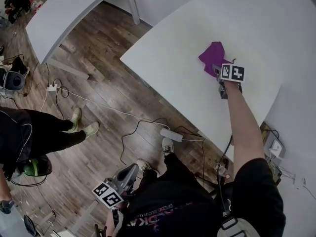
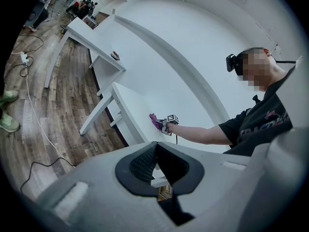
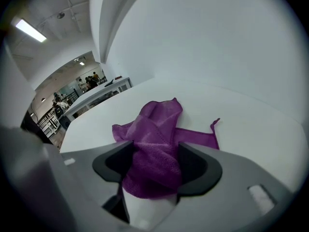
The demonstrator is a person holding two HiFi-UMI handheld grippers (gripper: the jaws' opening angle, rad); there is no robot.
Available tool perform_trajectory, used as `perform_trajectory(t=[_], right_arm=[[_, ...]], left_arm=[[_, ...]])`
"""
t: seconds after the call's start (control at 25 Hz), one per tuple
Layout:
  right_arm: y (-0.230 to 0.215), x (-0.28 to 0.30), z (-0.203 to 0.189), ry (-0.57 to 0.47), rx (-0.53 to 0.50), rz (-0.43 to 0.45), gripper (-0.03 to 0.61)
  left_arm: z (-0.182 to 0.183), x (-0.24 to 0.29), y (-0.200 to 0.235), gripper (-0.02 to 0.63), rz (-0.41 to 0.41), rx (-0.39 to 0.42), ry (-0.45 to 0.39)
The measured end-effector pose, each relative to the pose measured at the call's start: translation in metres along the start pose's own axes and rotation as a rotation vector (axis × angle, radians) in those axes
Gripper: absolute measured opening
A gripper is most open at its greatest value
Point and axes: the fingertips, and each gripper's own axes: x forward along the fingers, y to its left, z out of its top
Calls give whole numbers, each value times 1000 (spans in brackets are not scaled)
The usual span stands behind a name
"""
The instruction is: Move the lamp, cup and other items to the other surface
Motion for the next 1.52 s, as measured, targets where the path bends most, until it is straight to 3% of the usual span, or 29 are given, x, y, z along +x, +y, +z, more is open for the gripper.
perform_trajectory(t=[0.04, 0.12, 0.28, 0.8, 1.32, 1.52], right_arm=[[3, 1, 0, 2, -7, 12, 277], [12, 2, -2, 7, -2, 54, 173], [19, 2, -3, 6, 7, 75, 120], [33, -24, -1, -96, -50, 34, 84], [63, -116, -8, -269, 13, 25, 83], [91, -154, -21, -321, 12, 59, 83]], left_arm=[[0, 0, 0, 0, 1, 0, -3], [0, 0, 0, -1, 0, -1, -9], [-1, -1, -2, 0, 1, 2, -18], [3, -7, -2, -1, -16, 22, -29], [14, -41, -5, -1, -120, 91, -10], [17, -58, -7, -2, -173, 116, -4]])
